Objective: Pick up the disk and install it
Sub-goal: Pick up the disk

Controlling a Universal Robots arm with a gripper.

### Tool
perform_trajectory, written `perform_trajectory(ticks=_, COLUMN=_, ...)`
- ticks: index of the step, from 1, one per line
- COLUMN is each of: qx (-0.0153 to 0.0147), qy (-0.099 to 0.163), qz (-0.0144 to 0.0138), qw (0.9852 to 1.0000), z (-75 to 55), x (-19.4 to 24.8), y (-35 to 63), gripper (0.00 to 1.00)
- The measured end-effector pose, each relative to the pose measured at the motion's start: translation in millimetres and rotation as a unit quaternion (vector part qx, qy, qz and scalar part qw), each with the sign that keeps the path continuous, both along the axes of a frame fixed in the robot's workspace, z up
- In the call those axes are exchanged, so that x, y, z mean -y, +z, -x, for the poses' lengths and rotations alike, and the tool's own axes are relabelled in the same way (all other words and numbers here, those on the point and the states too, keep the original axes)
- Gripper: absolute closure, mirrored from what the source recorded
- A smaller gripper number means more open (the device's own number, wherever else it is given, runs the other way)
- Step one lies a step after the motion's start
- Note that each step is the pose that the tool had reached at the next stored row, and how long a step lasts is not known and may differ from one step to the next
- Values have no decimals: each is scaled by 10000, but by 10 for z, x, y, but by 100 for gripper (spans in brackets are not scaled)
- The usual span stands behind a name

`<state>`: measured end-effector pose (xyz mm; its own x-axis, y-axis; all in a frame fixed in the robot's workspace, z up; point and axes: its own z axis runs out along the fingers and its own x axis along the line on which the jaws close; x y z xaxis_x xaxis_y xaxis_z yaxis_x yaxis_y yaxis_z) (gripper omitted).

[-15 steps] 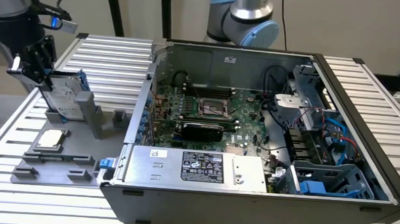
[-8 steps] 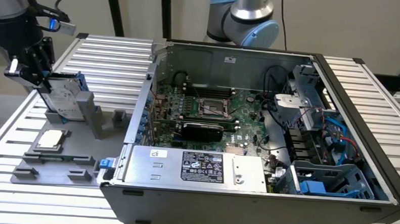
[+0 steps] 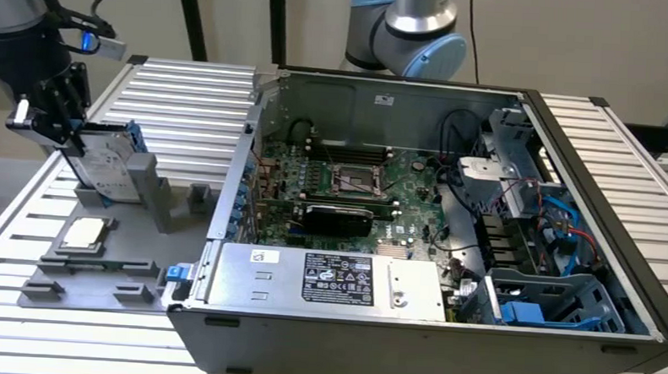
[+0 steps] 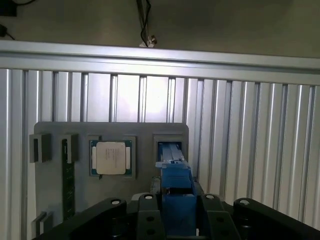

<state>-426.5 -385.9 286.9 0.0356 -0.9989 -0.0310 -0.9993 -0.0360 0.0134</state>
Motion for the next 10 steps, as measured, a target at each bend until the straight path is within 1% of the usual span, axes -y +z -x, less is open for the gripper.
perform_trajectory(ticks=10, qx=0, qy=0, qz=0, qw=10000, z=0, x=0, y=0, gripper=100)
